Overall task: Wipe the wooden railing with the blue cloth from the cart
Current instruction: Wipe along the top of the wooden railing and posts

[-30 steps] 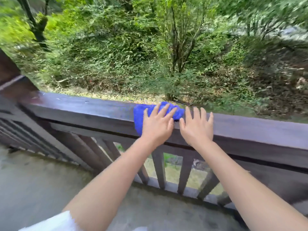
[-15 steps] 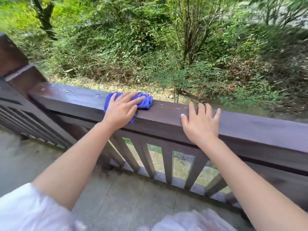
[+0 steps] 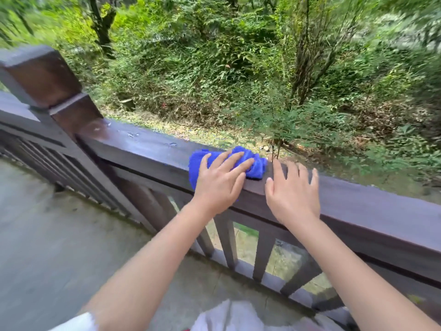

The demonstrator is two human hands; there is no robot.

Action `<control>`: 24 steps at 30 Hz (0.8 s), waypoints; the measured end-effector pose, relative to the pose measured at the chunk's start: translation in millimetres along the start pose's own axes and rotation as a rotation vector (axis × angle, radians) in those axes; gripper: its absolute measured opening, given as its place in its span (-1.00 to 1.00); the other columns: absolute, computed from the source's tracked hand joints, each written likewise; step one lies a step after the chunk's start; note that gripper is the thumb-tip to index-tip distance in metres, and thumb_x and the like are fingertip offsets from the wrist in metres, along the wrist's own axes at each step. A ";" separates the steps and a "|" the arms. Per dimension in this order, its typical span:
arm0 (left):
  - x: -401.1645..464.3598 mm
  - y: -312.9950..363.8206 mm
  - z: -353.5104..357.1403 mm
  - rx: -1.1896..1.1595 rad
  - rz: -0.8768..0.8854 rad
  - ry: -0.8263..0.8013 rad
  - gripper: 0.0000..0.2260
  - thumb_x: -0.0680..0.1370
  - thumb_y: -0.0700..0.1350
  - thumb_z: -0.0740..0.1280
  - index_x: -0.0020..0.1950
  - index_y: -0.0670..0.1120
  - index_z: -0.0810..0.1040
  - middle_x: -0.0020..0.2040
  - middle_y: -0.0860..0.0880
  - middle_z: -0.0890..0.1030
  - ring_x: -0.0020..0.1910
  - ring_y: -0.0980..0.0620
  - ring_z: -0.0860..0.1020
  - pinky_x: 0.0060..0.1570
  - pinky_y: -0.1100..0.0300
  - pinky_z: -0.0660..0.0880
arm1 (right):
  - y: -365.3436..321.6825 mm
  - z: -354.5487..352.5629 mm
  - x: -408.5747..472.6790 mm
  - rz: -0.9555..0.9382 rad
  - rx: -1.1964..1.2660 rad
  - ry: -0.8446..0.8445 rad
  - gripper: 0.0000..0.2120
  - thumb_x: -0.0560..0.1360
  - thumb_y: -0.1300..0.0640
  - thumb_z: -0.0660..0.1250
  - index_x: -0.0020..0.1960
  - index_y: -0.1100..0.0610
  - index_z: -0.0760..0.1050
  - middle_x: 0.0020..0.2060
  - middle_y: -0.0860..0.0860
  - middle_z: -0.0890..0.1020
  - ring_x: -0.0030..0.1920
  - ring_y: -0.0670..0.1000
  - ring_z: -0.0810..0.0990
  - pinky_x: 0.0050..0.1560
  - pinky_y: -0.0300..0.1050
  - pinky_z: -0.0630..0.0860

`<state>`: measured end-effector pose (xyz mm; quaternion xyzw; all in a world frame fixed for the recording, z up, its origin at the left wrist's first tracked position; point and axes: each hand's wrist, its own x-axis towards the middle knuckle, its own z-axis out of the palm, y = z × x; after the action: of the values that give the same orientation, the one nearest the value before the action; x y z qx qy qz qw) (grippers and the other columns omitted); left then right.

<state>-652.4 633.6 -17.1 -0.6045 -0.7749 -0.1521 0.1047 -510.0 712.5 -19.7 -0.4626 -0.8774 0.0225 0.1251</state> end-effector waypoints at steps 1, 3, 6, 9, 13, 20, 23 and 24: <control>2.6 -14.2 -2.7 0.001 0.055 -0.015 -0.59 0.55 0.03 -0.04 0.31 0.10 0.45 0.33 0.00 0.50 0.34 -0.07 0.43 0.33 -0.20 0.25 | -8.6 2.0 2.4 -0.011 -0.007 0.007 -0.51 0.52 -0.04 0.01 0.42 0.06 0.16 0.34 0.15 0.39 0.36 0.18 0.27 0.43 0.23 0.05; 7.2 -44.7 -6.2 0.002 0.121 -0.044 -0.59 0.56 0.02 -0.04 0.32 0.10 0.43 0.36 0.02 0.47 0.36 -0.04 0.40 0.34 -0.15 0.24 | -30.9 6.5 9.3 -0.029 -0.008 0.012 -0.51 0.52 -0.04 0.02 0.42 0.08 0.18 0.33 0.16 0.40 0.34 0.18 0.29 0.42 0.23 0.07; 11.0 -93.3 -11.7 -0.003 0.114 -0.060 -0.59 0.55 0.02 -0.04 0.34 0.11 0.41 0.38 0.05 0.44 0.38 -0.01 0.38 0.36 -0.13 0.24 | -75.8 15.4 25.1 -0.039 0.002 -0.002 -0.50 0.52 -0.05 0.00 0.42 0.08 0.16 0.33 0.15 0.39 0.35 0.18 0.28 0.43 0.22 0.06; 12.1 -148.3 -17.8 -0.003 0.075 -0.066 -0.58 0.54 0.02 -0.03 0.33 0.12 0.42 0.38 0.04 0.45 0.37 -0.01 0.39 0.37 -0.12 0.22 | -125.6 27.2 41.6 -0.052 0.002 -0.029 -0.48 0.52 -0.07 -0.01 0.43 0.10 0.14 0.33 0.16 0.39 0.36 0.20 0.27 0.43 0.23 0.05; 13.8 -242.2 -28.1 0.017 -0.042 -0.055 -0.56 0.51 0.01 -0.03 0.34 0.12 0.39 0.41 0.02 0.41 0.39 -0.06 0.35 0.40 -0.14 0.15 | -181.3 36.4 61.0 -0.032 0.006 -0.061 -0.47 0.53 -0.08 -0.03 0.44 0.10 0.11 0.36 0.16 0.35 0.37 0.21 0.25 0.44 0.25 0.02; 25.3 -318.5 -33.1 0.011 -0.412 0.005 -0.66 0.57 -0.06 0.08 0.32 0.09 0.41 0.41 -0.02 0.39 0.41 -0.03 0.27 0.39 -0.16 0.05 | -247.9 49.0 85.4 0.005 -0.001 -0.092 -0.47 0.53 -0.10 -0.07 0.44 0.11 0.11 0.35 0.19 0.36 0.36 0.22 0.25 0.45 0.27 0.01; 18.0 -287.5 -23.5 0.024 -0.353 0.004 -0.62 0.55 0.00 0.06 0.36 0.12 0.36 0.44 -0.02 0.36 0.44 -0.06 0.23 0.39 -0.19 0.04 | -268.6 53.9 94.3 -0.004 -0.005 -0.094 -0.47 0.53 -0.10 -0.06 0.44 0.09 0.11 0.35 0.17 0.38 0.36 0.22 0.26 0.43 0.28 0.03; 14.6 -280.2 -23.0 0.021 -0.299 -0.011 -0.60 0.53 0.01 0.04 0.37 0.13 0.33 0.44 -0.02 0.36 0.45 -0.07 0.22 0.39 -0.20 0.03 | -272.2 55.3 96.0 -0.009 -0.013 -0.087 -0.47 0.53 -0.11 -0.05 0.43 0.09 0.12 0.34 0.17 0.39 0.36 0.21 0.27 0.42 0.28 0.04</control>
<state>-927.9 576.0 -21.2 -0.4821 -0.8583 -0.1548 0.0830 -794.6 639.8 -11.9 -0.4582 -0.8841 0.0364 0.0841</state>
